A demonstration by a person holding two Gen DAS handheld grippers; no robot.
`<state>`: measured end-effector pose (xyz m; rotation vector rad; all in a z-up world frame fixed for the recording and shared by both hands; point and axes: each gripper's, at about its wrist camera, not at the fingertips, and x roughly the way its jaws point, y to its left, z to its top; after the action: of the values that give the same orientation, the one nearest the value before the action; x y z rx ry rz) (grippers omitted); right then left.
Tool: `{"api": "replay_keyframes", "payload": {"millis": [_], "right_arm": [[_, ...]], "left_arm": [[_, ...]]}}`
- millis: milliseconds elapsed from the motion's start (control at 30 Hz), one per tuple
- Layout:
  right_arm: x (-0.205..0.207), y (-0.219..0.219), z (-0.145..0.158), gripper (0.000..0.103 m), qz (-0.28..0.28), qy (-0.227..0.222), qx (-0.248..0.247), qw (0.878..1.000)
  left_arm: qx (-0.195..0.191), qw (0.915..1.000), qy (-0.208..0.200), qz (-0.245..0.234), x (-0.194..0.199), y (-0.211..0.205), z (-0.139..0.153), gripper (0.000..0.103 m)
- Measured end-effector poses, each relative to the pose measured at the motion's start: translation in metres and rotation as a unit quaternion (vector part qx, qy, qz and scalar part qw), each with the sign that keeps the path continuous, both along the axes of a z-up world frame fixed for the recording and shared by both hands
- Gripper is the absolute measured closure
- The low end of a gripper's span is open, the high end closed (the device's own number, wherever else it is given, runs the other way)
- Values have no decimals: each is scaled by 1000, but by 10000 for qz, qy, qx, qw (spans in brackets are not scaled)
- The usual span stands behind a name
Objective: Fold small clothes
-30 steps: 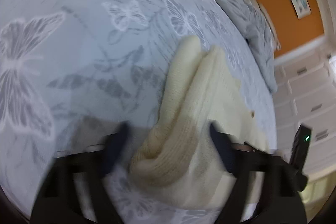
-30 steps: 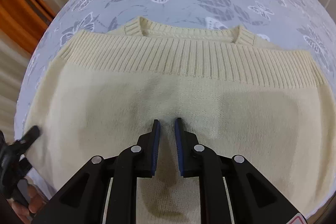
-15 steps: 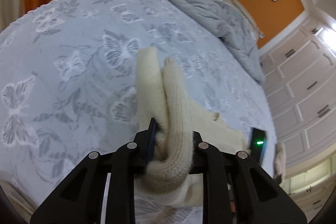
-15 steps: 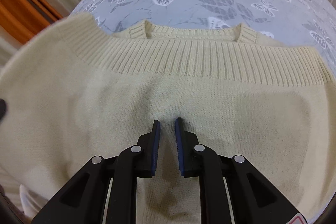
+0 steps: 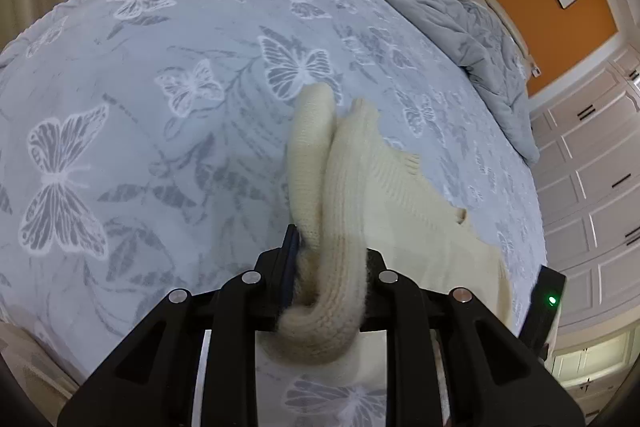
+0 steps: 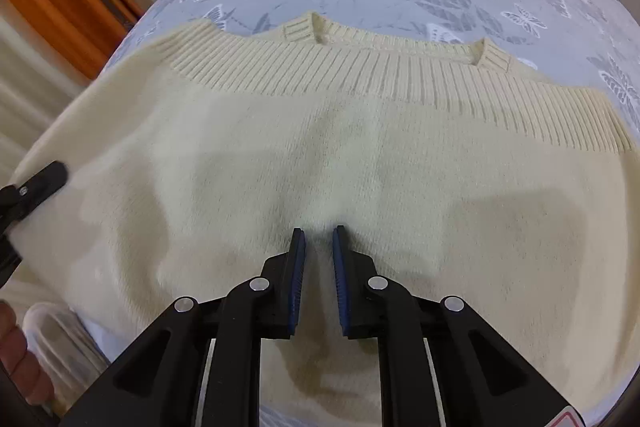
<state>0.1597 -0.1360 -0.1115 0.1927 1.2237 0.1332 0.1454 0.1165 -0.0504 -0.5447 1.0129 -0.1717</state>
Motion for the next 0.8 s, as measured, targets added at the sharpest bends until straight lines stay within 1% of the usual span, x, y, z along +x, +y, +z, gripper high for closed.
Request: {"api": "replay_keyframes", "payload": {"millis": [100, 267, 500, 600, 667, 800], "right_arm": [[2, 1, -1, 92, 67, 20, -37, 10000], [0, -4, -1, 92, 42, 30, 121, 9999], [-12, -12, 10, 91, 16, -24, 364, 9993], [-20, -19, 20, 86, 45, -110, 366, 9993], [-28, -30, 28, 86, 41, -197, 319, 9993], [-56, -72, 46, 86, -210, -471, 210, 9984]], "left_arm": [[86, 9998, -110, -135, -2, -9, 11, 82], [255, 9988, -275, -318, -4, -31, 31, 83], [615, 9951, -514, -578, -5, -72, 57, 83], [765, 9932, -567, -676, -5, -92, 64, 83], [817, 9920, -605, -743, -6, -104, 69, 83], [960, 9866, -823, -1035, -16, -142, 83, 83]]}}
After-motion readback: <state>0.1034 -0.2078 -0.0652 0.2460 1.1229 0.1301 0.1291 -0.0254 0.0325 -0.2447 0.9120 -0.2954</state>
